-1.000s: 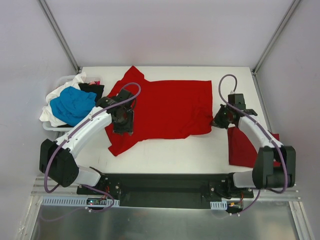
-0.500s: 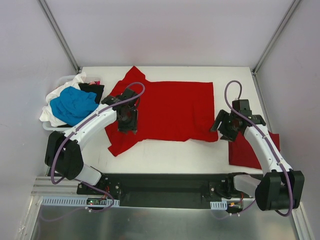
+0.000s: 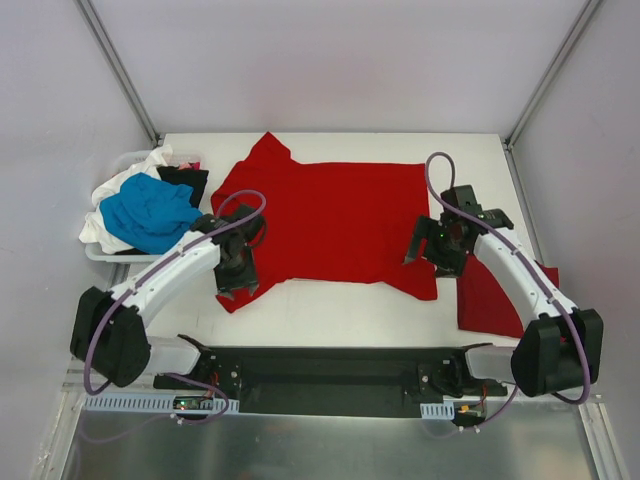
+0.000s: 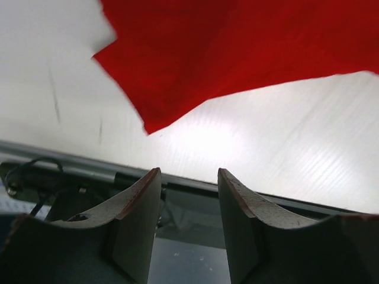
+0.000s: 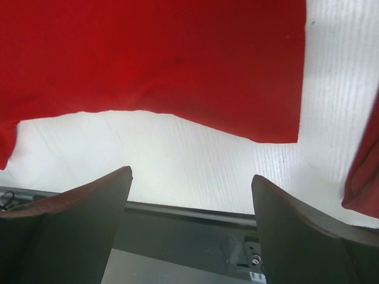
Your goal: Fold and stack the t-shirts
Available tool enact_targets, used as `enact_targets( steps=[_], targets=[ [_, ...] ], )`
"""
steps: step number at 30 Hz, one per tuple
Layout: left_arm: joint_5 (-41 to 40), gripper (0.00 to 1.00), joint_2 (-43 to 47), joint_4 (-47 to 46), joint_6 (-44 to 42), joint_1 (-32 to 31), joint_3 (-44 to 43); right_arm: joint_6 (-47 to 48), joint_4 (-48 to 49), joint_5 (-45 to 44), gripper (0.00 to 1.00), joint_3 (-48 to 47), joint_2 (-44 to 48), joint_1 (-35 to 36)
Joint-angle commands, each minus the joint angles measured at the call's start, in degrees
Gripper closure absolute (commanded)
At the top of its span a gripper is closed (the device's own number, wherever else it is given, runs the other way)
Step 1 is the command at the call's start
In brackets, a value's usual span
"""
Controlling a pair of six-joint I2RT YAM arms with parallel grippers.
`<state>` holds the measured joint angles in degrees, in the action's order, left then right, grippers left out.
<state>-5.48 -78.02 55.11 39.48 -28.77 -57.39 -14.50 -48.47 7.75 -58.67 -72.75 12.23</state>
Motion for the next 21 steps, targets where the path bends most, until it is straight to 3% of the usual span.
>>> enact_targets(
  steps=[1,11,17,21],
  targets=[
    [-4.19,0.57,7.08,10.27,9.29,0.56,3.68,0.88,0.74,1.21,0.14,0.31,-1.69,2.27],
    [-6.22,0.55,8.07,15.29,11.76,0.65,10.19,3.51,0.04,1.74,0.14,1.28,-0.11,2.98],
    [-3.50,0.58,3.40,8.71,10.27,0.56,5.18,4.30,-1.45,2.10,0.14,0.76,1.65,2.98],
    [-3.05,0.65,8.74,-2.80,8.06,0.56,9.02,5.01,-2.51,1.48,0.14,0.40,3.40,2.89]
  ],
)
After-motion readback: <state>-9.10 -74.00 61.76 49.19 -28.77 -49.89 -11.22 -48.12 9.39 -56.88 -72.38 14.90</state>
